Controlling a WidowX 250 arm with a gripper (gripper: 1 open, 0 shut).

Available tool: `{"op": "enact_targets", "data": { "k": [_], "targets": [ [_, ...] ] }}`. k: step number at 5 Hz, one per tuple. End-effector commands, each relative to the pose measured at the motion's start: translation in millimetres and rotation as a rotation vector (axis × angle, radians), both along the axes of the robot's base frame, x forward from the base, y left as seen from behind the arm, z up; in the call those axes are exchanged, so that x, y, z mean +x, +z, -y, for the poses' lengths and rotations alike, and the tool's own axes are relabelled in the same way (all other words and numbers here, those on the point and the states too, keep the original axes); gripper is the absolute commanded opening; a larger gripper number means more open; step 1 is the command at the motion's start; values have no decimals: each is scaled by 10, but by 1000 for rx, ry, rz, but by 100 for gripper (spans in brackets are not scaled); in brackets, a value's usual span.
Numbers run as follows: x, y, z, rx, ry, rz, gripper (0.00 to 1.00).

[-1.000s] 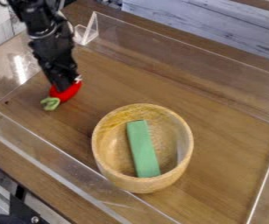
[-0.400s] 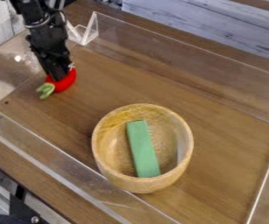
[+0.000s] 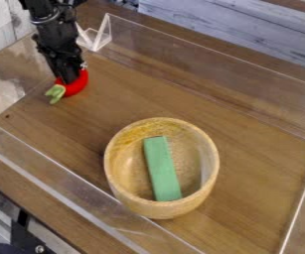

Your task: Move the red object to the left side of the table

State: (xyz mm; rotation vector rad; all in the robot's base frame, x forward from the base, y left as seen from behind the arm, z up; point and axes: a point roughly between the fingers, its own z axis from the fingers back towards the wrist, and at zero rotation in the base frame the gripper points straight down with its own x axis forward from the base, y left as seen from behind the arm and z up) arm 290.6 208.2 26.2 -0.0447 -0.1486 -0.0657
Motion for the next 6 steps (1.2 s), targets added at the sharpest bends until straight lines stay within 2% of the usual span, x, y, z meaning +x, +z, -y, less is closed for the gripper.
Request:
{"op": "enact_targets", "data": {
  "k": [1, 3, 5, 6],
  "targets": [
    [-171, -131, -4, -38, -78, -43, 0],
    [-229, -223, 73, -105, -24, -78, 0],
    [-347, -257, 32, -176, 5, -119, 0],
    [-456, -255, -7, -209, 21, -140, 0]
  ]
}}
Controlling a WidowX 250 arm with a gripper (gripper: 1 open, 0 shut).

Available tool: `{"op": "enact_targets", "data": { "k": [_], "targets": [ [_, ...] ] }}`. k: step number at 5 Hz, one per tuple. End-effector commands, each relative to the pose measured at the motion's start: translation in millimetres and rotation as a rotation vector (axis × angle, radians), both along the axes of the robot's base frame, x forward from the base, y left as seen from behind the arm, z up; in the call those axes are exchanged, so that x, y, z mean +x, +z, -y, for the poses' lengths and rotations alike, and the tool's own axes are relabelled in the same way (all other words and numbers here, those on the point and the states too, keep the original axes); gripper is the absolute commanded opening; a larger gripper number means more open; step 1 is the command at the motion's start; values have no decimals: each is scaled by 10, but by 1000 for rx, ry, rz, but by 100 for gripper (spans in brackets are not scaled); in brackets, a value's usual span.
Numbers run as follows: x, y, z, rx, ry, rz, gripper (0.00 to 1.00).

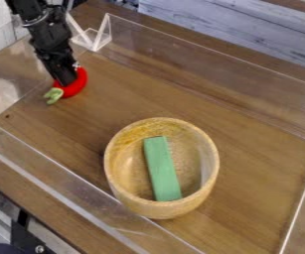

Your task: Move the red object to the left side of the table

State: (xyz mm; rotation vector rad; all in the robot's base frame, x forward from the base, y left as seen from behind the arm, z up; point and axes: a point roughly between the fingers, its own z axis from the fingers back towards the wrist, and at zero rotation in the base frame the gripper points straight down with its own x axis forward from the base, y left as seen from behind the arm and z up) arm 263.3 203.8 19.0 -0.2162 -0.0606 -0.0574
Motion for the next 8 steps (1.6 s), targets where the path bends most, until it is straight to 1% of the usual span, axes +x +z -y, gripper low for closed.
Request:
{"op": "enact_targets", "data": {
  "k": [1, 3, 4, 5, 6, 7, 8],
  "targets": [
    [-289, -178, -89, -68, 42, -73, 0],
    [-500, -167, -15, -121, -19, -127, 0],
    [-485, -172, 4, -147, -44, -153, 0],
    [-454, -181, 27, -163, -71, -180, 0],
    [-381, -92, -36, -182, -40, -170, 100],
    [-312, 3, -101, -199, -10, -157, 100],
    [-291, 83, -10, -216, -27, -149, 100]
  ]
}}
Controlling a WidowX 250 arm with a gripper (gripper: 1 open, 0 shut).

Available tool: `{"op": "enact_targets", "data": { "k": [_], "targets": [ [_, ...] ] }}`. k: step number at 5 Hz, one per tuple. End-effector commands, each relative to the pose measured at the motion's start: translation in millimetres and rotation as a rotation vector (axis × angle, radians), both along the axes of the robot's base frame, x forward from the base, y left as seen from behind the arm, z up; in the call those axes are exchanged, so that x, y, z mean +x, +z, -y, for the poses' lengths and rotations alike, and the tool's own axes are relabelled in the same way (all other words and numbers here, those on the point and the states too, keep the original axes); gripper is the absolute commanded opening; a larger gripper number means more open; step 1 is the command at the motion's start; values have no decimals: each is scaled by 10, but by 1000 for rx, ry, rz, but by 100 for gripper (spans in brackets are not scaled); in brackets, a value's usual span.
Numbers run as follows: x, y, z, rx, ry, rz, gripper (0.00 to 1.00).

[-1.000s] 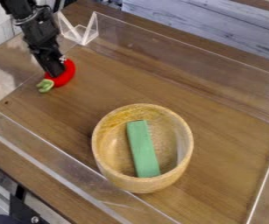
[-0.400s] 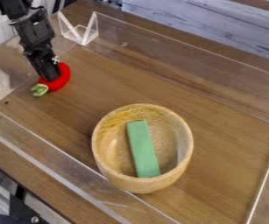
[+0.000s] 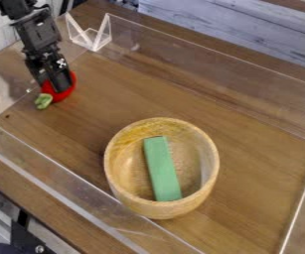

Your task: Move the red object to the left side of the table

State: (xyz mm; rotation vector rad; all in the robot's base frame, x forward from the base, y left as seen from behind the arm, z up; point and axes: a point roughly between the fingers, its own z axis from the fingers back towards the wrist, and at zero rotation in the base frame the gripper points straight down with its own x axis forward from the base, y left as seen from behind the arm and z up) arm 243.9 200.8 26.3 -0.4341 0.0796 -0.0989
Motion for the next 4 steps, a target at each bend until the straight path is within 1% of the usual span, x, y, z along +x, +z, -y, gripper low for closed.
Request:
{"op": "enact_targets", "data": {
  "k": [1, 2, 3, 4],
  "targets": [
    [-78, 82, 68, -18, 13, -5, 100],
    [-45, 289, 145, -36, 72, 6, 100],
    [4, 529, 218, -55, 131, 29, 100],
    [112, 659, 279, -58, 102, 64, 100]
  ]
}}
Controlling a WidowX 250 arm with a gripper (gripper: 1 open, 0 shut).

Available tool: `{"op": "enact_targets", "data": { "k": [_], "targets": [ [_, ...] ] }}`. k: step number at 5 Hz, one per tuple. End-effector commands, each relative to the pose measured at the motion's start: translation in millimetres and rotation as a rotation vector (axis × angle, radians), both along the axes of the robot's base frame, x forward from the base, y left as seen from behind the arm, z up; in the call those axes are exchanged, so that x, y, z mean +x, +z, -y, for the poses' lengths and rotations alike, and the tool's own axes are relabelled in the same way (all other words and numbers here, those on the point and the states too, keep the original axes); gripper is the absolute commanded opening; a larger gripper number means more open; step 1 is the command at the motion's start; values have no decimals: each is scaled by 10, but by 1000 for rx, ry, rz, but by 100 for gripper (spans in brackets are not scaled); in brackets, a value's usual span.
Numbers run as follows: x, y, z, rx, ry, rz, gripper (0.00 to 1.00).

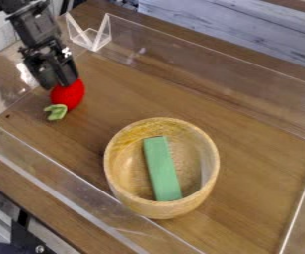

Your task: Move the red object to the left side of the table

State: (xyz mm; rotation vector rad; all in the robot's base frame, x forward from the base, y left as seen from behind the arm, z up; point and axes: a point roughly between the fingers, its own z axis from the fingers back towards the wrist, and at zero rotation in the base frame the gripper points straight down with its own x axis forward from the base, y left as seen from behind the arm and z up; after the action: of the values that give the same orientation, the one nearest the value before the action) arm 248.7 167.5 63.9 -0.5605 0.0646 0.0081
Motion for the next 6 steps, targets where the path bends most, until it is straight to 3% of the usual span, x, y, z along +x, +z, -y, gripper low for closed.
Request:
{"op": "enact_targets", "data": {
  "k": [1, 3, 5, 6],
  "targets": [
    [142, 317, -56, 74, -24, 87, 100],
    [402, 226, 66, 89, 67, 93, 100],
    [479, 351, 45, 147, 85, 147, 100],
    [536, 514, 162, 178, 109, 170, 100]
  ]
}}
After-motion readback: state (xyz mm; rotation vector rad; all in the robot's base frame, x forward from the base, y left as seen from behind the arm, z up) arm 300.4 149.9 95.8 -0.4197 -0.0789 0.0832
